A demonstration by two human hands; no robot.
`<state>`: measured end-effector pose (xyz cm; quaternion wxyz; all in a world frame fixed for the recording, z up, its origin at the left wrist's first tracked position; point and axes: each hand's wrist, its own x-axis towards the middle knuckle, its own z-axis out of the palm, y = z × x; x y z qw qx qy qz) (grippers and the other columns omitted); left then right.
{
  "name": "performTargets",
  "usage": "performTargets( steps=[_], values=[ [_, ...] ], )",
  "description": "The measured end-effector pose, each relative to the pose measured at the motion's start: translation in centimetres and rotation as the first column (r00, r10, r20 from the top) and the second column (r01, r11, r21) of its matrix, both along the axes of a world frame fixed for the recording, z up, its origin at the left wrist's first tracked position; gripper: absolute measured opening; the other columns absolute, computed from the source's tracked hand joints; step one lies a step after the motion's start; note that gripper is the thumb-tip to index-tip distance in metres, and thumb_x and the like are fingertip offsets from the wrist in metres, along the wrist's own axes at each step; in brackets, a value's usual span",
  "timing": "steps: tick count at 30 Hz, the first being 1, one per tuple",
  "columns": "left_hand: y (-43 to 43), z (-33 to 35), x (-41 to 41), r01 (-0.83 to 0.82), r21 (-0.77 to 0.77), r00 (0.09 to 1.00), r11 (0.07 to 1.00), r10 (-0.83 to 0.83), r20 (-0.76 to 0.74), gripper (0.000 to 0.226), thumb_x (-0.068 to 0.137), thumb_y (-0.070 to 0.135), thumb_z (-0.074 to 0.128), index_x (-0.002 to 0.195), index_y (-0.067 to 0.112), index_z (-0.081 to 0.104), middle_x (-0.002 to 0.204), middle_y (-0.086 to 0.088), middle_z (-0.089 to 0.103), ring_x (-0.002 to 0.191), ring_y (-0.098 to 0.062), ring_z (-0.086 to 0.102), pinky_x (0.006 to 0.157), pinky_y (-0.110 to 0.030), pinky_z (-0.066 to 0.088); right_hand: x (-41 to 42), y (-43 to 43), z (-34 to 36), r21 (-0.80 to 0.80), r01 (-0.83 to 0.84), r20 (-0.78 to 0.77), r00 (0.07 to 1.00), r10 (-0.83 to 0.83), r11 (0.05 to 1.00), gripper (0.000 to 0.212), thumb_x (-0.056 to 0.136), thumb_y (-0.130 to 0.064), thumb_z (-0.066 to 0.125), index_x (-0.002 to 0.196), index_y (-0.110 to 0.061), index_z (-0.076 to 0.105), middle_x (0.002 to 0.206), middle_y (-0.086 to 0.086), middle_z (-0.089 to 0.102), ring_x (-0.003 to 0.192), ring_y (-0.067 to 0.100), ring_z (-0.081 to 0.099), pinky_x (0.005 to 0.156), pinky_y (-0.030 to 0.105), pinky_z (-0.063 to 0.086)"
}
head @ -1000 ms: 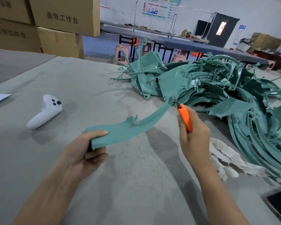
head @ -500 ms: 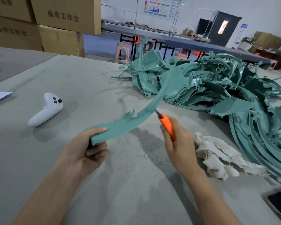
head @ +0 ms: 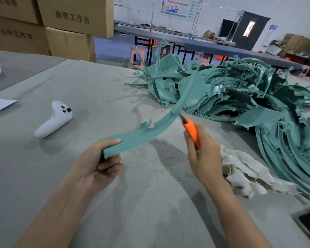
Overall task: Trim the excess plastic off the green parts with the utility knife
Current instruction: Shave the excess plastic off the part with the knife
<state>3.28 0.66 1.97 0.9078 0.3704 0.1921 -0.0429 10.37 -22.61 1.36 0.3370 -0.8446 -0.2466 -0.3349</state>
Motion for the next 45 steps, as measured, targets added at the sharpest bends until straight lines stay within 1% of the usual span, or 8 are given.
performTargets(
  steps=[5, 9, 14, 19, 29, 34, 40, 45],
  values=[
    [0.3, -0.1, 0.0, -0.034, 0.008, 0.999, 0.999, 0.034, -0.001, 0.024, 0.077, 0.010, 0.061, 0.062, 0.020, 0.046, 0.045, 0.007, 0.020, 0.029, -0.007, 0.016, 0.035, -0.019, 0.017, -1.2, 0.7, -0.9, -0.164, -0.106, -0.007, 0.994, 0.106, 0.981, 0.032, 0.096, -0.022, 0.055, 0.124, -0.009, 0.061, 0.080, -0.001, 0.063, 0.051, 0.014, 0.050, 0.046, 0.033, 0.046],
    [-0.1, -0.1, 0.0, -0.026, 0.022, 1.000, 0.999, 0.026, 0.014, 0.024, 0.075, 0.009, 0.062, 0.060, 0.020, 0.047, 0.044, 0.007, 0.022, 0.028, -0.007, 0.016, 0.035, -0.019, 0.017, -0.4, 0.3, -0.4, 0.012, -0.019, -0.029, 0.999, 0.019, 1.000, 0.031, 0.100, -0.028, 0.049, 0.123, -0.010, 0.060, 0.067, -0.019, 0.044, 0.050, -0.002, 0.039, 0.050, 0.013, 0.030],
    [-0.2, -0.2, 0.0, -0.025, -0.013, 0.999, 1.000, 0.025, 0.021, 0.022, 0.074, 0.010, 0.062, 0.060, 0.020, 0.047, 0.044, 0.007, 0.021, 0.028, -0.006, 0.017, 0.035, -0.020, 0.016, -1.4, 0.9, -1.4, -0.100, -0.166, -0.040, 0.986, 0.162, 0.981, 0.035, 0.100, -0.033, 0.045, 0.125, -0.013, 0.059, 0.080, -0.018, 0.049, 0.053, 0.002, 0.041, 0.049, 0.025, 0.041],
    [-0.4, -0.3, 0.0, -0.003, -0.020, 1.000, 1.000, 0.004, 0.029, 0.024, 0.075, 0.011, 0.062, 0.061, 0.020, 0.045, 0.044, 0.007, 0.022, 0.028, -0.006, 0.017, 0.035, -0.021, 0.017, -0.3, 1.1, -1.1, 0.118, -0.078, -0.039, 0.996, 0.083, 0.990, 0.031, 0.101, -0.034, 0.042, 0.117, -0.013, 0.058, 0.064, -0.013, 0.047, 0.050, 0.009, 0.046, 0.045, 0.017, 0.036],
    [-0.5, -0.4, 0.0, 0.025, -0.104, 0.999, 0.994, -0.022, 0.027, 0.025, 0.079, 0.011, 0.060, 0.058, 0.018, 0.048, 0.044, 0.007, 0.022, 0.028, -0.006, 0.017, 0.035, -0.020, 0.017, -0.9, 1.8, -1.1, 0.120, -0.114, -0.078, 0.989, 0.124, 0.986, 0.033, 0.101, -0.035, 0.040, 0.116, -0.012, 0.057, 0.063, -0.014, 0.045, 0.048, 0.007, 0.043, 0.044, 0.017, 0.035],
    [-0.5, -0.4, 0.1, 0.001, -0.125, 1.000, 0.992, 0.002, 0.021, 0.025, 0.077, 0.012, 0.061, 0.057, 0.018, 0.047, 0.044, 0.007, 0.024, 0.028, -0.007, 0.018, 0.037, -0.020, 0.016, -2.4, 2.5, -1.8, -0.096, -0.223, -0.081, 0.973, 0.216, 0.970, 0.035, 0.100, -0.033, 0.044, 0.125, -0.013, 0.057, 0.081, -0.010, 0.056, 0.057, 0.008, 0.046, 0.051, 0.028, 0.042],
    [-0.6, -0.4, 0.1, 0.011, -0.142, 1.000, 0.990, -0.007, 0.028, 0.025, 0.077, 0.012, 0.061, 0.060, 0.019, 0.044, 0.045, 0.007, 0.023, 0.027, -0.006, 0.019, 0.036, -0.020, 0.017, -1.2, 2.4, -1.2, 0.076, -0.106, -0.077, 0.991, 0.112, 0.991, 0.040, 0.100, -0.037, 0.039, 0.123, -0.010, 0.057, 0.067, -0.018, 0.043, 0.050, 0.001, 0.041, 0.047, 0.024, 0.037],
    [-0.5, -0.6, 0.1, -0.005, -0.177, 1.000, 0.984, 0.009, 0.021, 0.029, 0.076, 0.012, 0.061, 0.058, 0.019, 0.040, 0.045, 0.007, 0.024, 0.027, -0.007, 0.019, 0.037, -0.020, 0.016, -2.8, 3.2, -1.8, -0.113, -0.186, -0.023, 0.983, 0.184, 0.976, 0.031, 0.098, -0.028, 0.048, 0.125, -0.015, 0.056, 0.085, -0.006, 0.061, 0.056, 0.012, 0.049, 0.050, 0.026, 0.041]
  ],
)
